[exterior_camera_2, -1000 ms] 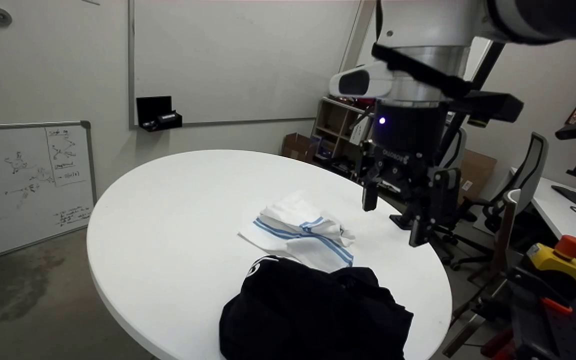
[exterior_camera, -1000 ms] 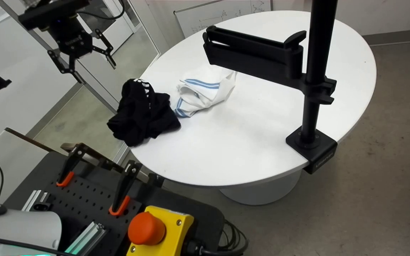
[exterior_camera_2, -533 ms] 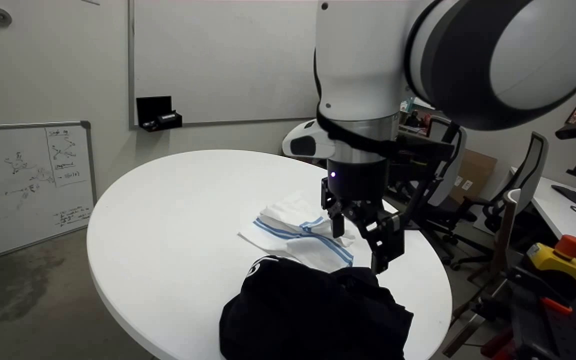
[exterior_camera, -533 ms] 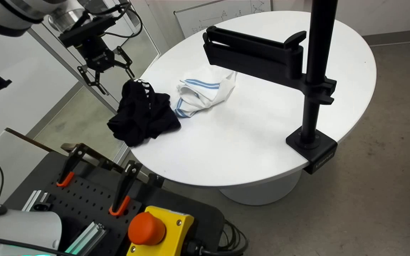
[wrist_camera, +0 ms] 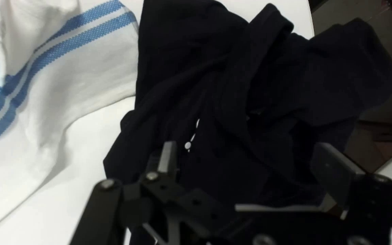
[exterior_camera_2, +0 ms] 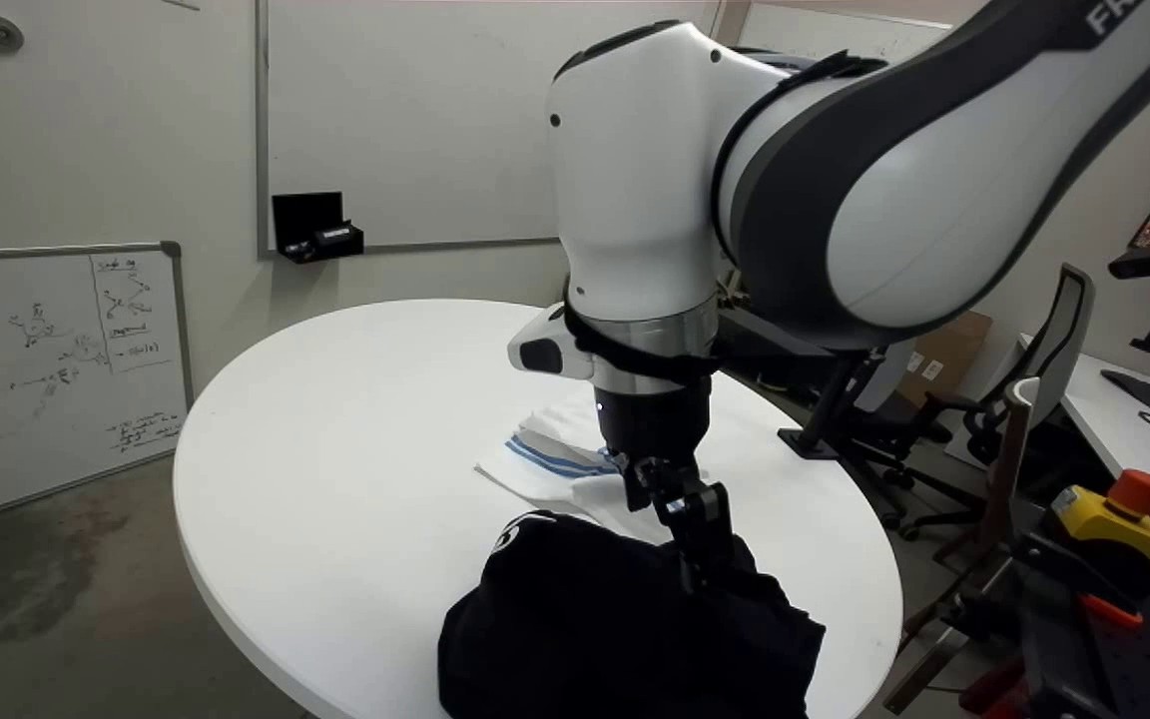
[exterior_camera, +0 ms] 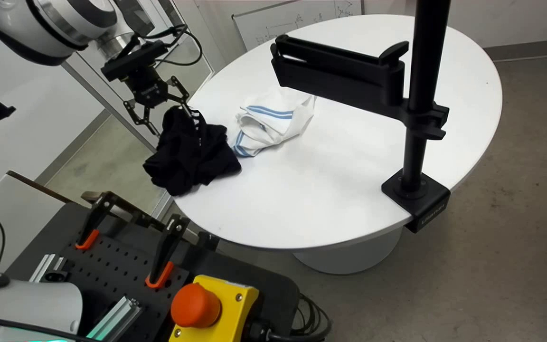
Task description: Pick the black shirt on the table and put it on the stand
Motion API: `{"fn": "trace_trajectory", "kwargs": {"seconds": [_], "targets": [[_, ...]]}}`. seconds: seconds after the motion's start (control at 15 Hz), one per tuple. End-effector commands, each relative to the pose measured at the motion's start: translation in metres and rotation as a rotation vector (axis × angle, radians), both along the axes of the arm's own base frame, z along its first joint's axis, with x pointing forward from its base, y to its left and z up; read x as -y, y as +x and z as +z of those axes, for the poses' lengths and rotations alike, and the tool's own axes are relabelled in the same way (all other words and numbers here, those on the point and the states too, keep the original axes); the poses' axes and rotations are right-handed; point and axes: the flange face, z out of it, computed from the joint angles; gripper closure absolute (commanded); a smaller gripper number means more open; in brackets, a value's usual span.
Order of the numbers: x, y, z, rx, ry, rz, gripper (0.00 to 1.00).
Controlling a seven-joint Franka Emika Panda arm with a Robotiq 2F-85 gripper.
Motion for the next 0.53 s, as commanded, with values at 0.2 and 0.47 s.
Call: {"fn": "trace_trajectory", "kwargs": {"seconds": [0.2,0.47], "targets": [[-0.014,0.007,-0.028,0.054,-0.102,-0.139,0.0],[-0.018,0.005,-0.042,0.051,-0.125,-0.17,0.29]]}}
